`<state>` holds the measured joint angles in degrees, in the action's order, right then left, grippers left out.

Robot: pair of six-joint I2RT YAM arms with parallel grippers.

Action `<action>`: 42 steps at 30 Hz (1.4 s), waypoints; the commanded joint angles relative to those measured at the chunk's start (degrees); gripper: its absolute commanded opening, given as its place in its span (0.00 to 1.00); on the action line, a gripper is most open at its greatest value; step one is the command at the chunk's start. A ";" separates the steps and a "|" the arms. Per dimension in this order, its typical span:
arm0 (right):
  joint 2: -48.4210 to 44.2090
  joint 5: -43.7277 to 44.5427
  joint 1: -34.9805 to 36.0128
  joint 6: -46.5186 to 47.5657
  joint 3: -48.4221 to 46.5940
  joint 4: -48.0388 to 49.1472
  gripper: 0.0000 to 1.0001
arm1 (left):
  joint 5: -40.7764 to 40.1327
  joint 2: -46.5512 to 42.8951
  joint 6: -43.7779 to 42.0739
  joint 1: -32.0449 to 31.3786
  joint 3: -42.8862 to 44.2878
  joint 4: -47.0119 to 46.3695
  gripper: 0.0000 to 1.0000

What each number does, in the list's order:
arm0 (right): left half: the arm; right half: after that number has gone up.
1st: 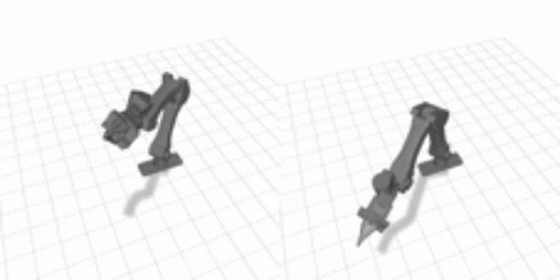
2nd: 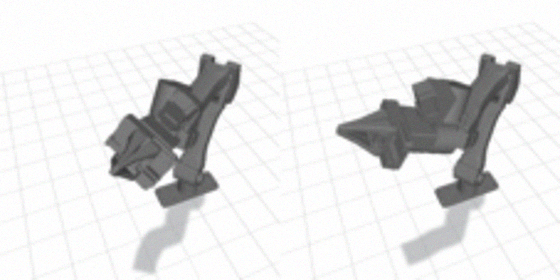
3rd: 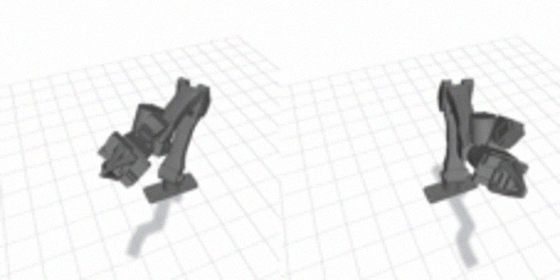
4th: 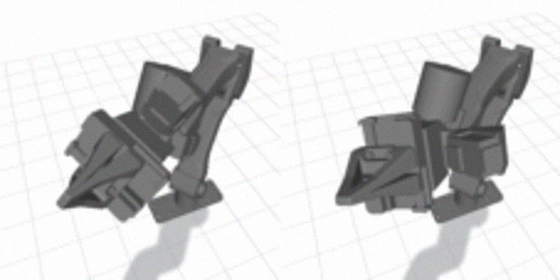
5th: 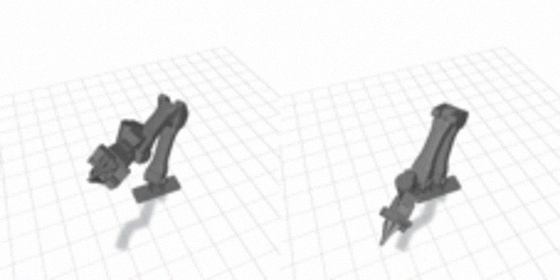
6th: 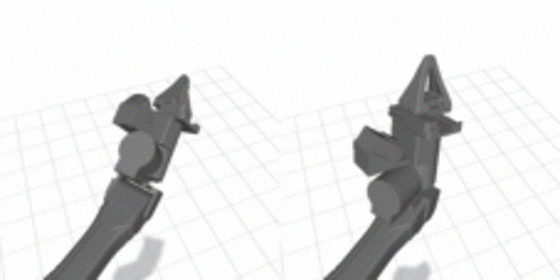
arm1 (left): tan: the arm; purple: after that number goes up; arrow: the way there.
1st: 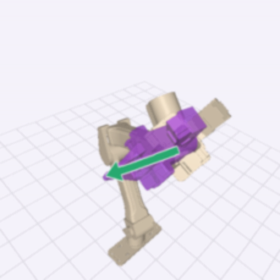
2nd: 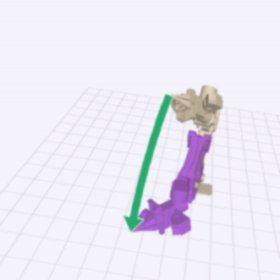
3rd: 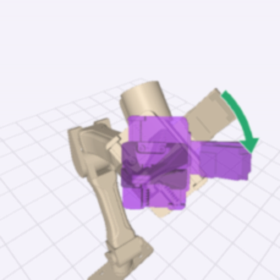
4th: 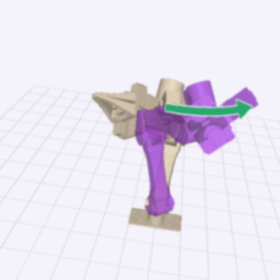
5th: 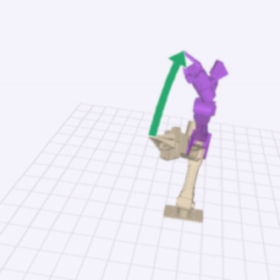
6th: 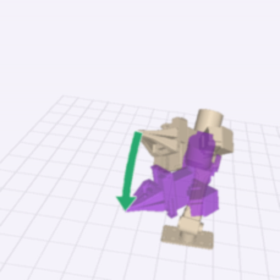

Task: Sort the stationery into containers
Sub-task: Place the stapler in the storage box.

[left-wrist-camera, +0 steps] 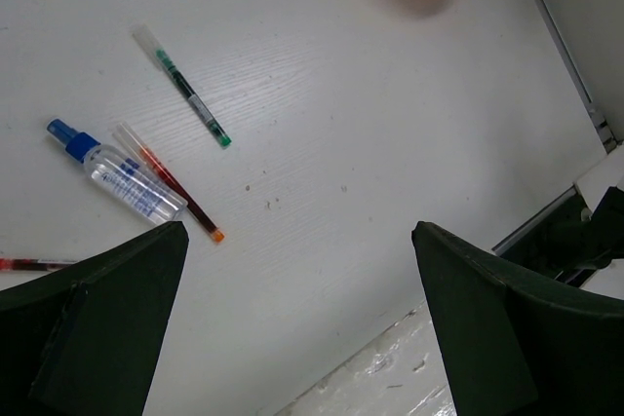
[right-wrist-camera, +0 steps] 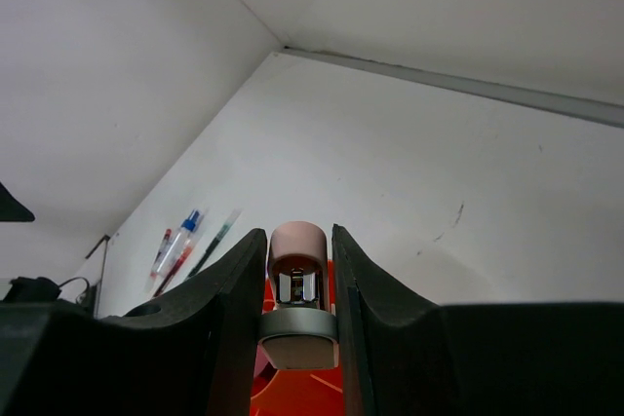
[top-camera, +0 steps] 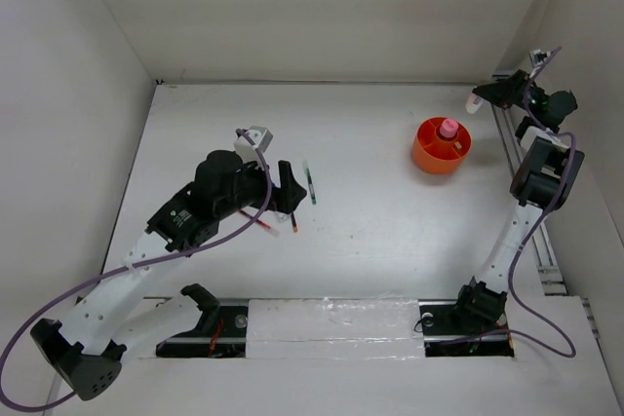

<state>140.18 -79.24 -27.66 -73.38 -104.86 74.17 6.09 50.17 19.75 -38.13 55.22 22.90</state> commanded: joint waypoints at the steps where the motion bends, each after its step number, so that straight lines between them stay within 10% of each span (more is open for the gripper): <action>1: 1.14 -2.84 2.34 -1.41 -2.63 26.38 0.00 | 1.03 -0.16 -0.94 0.25 -0.38 -2.07 1.00; 42: 1.50 -6.28 4.19 -5.63 1.68 29.36 0.00 | 3.84 -4.29 -0.94 0.25 -0.38 -2.77 1.00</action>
<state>141.80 -85.62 -23.57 -78.98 -102.35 74.15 9.04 46.96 19.55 -38.13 55.07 22.13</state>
